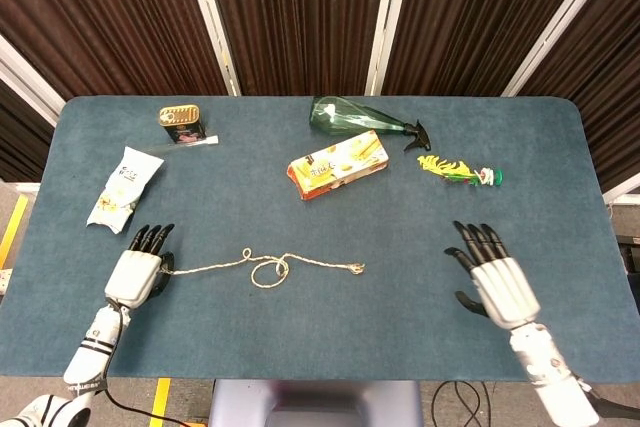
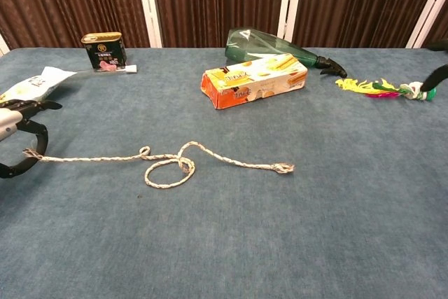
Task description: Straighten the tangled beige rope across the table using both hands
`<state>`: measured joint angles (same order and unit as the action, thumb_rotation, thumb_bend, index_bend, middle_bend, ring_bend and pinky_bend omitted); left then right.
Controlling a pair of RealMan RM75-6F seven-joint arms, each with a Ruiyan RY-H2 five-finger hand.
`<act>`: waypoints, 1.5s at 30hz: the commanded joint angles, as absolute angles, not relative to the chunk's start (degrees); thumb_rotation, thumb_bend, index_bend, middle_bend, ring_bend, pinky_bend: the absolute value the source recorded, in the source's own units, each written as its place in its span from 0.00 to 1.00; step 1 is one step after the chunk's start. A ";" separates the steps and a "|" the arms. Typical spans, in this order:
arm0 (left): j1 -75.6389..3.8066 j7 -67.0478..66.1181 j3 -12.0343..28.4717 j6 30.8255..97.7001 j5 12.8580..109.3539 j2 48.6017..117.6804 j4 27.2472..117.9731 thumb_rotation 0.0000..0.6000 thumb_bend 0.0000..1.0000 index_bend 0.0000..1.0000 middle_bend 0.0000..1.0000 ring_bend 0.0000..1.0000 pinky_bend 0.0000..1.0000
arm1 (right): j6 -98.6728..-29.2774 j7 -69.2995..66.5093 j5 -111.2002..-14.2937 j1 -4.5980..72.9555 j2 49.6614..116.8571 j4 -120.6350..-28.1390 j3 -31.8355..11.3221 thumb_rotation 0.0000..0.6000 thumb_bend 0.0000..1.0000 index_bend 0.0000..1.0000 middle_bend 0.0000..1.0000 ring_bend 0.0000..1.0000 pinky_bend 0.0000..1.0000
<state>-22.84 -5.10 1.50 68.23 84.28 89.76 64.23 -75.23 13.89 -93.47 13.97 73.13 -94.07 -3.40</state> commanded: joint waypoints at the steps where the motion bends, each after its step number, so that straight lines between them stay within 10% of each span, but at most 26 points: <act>1: -22.62 -4.24 1.68 68.81 84.34 89.39 64.26 1.00 0.49 0.61 0.04 0.00 0.03 | -69.72 21.78 -90.98 18.33 77.51 -96.44 -6.15 1.00 0.31 0.46 0.00 0.00 0.00; 23: -22.73 -1.95 2.56 68.62 83.41 88.13 64.47 1.00 0.48 0.61 0.03 0.00 0.03 | -58.59 43.53 -69.75 31.76 100.97 -84.25 -11.97 1.00 0.39 0.54 0.00 0.00 0.00; 45: -23.12 -1.08 2.79 68.15 83.14 88.63 63.44 1.00 0.48 0.61 0.03 0.00 0.03 | -57.23 44.58 -63.02 37.54 108.06 -75.48 -12.04 1.00 0.43 0.61 0.00 0.00 0.00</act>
